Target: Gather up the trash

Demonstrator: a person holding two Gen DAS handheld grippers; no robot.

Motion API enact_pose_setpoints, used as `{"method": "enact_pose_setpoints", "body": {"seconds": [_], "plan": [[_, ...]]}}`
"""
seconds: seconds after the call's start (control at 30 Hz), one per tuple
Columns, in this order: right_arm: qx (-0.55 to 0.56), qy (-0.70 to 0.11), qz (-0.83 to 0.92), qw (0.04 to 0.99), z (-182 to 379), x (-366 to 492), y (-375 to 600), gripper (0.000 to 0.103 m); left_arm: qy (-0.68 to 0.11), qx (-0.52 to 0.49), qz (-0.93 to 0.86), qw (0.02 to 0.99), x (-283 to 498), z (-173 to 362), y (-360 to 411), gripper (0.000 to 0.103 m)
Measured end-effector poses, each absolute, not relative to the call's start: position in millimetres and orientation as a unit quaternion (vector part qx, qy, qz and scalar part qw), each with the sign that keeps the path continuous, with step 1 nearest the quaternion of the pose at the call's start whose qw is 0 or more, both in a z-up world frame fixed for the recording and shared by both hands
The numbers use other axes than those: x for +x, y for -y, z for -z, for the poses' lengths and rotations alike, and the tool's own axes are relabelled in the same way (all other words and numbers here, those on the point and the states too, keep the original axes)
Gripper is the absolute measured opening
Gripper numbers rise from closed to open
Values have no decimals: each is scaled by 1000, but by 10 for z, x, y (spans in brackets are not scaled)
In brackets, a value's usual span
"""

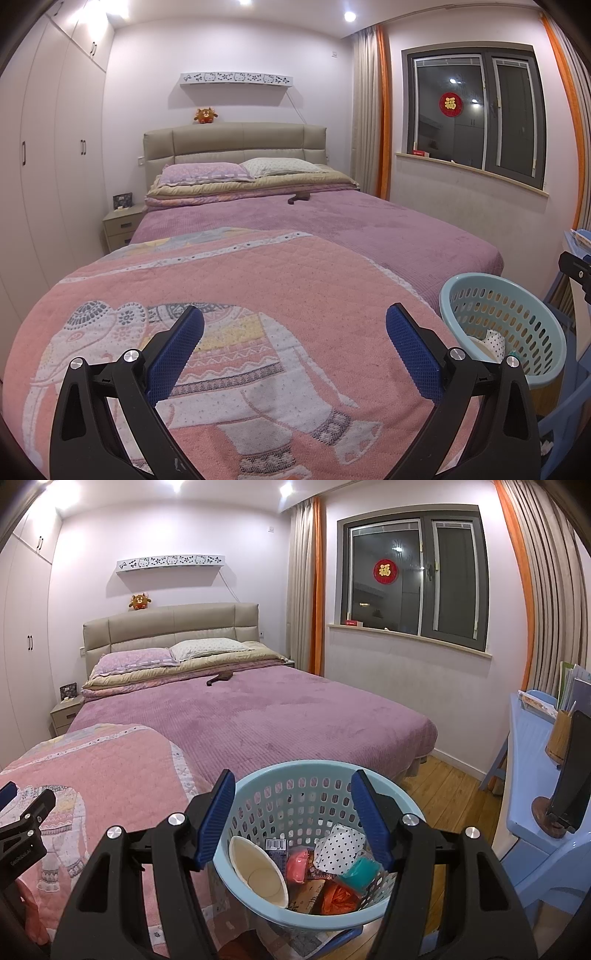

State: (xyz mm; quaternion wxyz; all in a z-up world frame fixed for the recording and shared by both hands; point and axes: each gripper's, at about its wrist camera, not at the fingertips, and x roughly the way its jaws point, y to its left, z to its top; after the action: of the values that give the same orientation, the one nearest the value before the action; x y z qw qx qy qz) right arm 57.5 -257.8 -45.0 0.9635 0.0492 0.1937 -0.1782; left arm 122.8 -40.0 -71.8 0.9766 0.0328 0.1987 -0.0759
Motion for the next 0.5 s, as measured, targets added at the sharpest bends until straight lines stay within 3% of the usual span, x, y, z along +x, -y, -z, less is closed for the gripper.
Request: {"method": "enact_pose_setpoints", "body": {"seconds": [0.5], "plan": [[47, -195, 173, 964, 443, 580, 2499, 61, -201, 27, 54, 978, 1280, 673, 320, 96]]}}
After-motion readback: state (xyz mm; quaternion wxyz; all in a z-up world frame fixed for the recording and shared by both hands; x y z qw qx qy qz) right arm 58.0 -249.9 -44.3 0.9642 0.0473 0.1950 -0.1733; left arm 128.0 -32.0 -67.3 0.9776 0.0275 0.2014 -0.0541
